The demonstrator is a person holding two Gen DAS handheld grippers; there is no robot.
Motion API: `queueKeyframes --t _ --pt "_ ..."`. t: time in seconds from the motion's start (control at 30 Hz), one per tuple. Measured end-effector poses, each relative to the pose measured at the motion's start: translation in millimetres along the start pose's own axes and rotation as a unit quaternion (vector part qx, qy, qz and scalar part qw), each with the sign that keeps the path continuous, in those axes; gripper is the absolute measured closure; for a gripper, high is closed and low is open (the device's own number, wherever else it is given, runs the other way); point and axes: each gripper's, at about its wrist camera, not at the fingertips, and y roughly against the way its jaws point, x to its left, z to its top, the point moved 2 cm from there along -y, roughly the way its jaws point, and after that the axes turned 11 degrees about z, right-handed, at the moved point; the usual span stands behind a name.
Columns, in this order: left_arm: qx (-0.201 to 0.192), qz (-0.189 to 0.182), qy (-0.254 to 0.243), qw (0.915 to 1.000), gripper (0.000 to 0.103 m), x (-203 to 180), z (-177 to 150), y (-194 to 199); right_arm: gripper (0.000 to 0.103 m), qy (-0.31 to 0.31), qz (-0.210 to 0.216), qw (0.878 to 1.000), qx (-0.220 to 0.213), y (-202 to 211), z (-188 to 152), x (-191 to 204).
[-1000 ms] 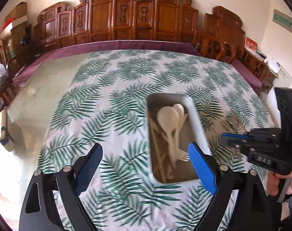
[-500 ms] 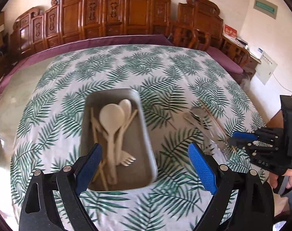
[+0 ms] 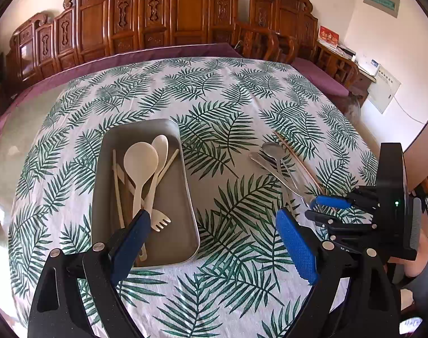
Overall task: Organize utensils
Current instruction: 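Reach both tools to the utensils and grasp a thin metal fork with the right tool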
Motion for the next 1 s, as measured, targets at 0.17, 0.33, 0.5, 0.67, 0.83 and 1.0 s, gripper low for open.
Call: queueKeyframes --t 0.17,0.33,0.5,0.67,0.83,1.0 --pt "0.0 -0.001 0.002 1.0 0.016 1.3 -1.1 1.7 0.069 0.012 -0.031 0.999 0.016 -6.1 1.0 -0.8" --pt "-0.001 -0.002 0.001 1.0 0.016 1.8 -1.0 3.4 0.094 -0.009 -0.03 0.999 0.02 -8.2 -0.2 -14.1" --pt "-0.001 -0.005 -0.004 1.0 0.016 -2.2 -1.4 4.3 0.099 -0.039 -0.008 0.999 0.01 -3.6 -1.5 -26.7" --pt "0.004 -0.008 -0.008 0.9999 0.016 -9.9 -0.4 -1.6 0.099 -0.054 0.016 0.998 0.005 2.0 -5.3 -31.4" --pt "0.013 -0.013 -0.015 0.9997 0.016 -25.3 2.6 -15.2 0.099 -0.073 0.034 0.997 -0.017 19.8 -11.5 -38.4" --pt "0.021 -0.018 -0.022 0.9994 0.016 -44.6 7.3 -31.4 0.099 -0.095 0.033 0.994 -0.041 38.2 -17.2 -53.6"
